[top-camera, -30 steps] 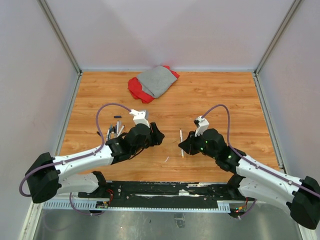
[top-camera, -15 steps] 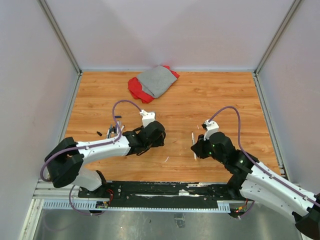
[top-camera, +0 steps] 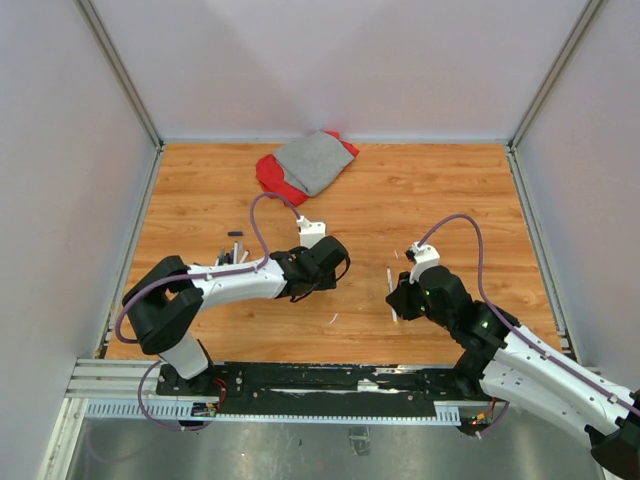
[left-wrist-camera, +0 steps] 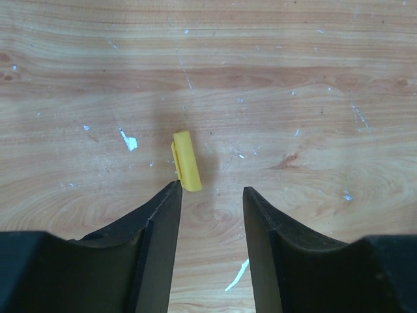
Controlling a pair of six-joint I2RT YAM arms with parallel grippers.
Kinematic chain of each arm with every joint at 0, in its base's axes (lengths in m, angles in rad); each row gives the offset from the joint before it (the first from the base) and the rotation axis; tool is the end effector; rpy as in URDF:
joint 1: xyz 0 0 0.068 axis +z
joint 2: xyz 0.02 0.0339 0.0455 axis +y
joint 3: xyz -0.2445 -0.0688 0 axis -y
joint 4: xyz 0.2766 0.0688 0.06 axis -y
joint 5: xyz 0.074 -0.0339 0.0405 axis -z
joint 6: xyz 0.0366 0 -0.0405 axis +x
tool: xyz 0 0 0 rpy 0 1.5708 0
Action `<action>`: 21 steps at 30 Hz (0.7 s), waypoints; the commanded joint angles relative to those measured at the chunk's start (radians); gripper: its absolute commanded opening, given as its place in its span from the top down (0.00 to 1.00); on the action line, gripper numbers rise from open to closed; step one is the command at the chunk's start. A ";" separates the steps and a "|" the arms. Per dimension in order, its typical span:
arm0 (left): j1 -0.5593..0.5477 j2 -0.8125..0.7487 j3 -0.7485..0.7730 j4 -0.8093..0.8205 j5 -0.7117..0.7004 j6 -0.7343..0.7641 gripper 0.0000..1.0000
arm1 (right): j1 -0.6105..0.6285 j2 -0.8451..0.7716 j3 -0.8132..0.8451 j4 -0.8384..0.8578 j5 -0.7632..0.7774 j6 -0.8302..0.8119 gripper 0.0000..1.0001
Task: Insert the pens into the pen caps
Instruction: Adjust the pen cap at the center of the board.
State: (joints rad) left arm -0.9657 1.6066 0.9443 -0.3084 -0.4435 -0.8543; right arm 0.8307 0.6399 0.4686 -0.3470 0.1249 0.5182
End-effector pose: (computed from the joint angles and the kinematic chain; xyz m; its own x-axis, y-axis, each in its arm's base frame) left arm 0.2087 -0.2742 0.1467 -0.7646 -0.0920 -0.6379 0.0433 0.9802 -0.1933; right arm 0.1399 0.1464 0.2168 -0.6170 0.0532 -0.7852 -0.4076 0.8319 0.3767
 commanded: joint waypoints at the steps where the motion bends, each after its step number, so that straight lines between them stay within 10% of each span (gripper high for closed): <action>1: 0.005 0.017 0.025 -0.030 -0.035 0.001 0.54 | 0.004 -0.004 0.031 -0.018 0.031 -0.013 0.99; 21: 0.071 0.092 0.033 0.003 0.040 0.087 0.64 | 0.004 0.007 0.024 0.002 0.025 -0.015 0.99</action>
State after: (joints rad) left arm -0.8997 1.6722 0.9466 -0.3210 -0.4084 -0.7898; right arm 0.8307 0.6476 0.4686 -0.3496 0.1265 0.5171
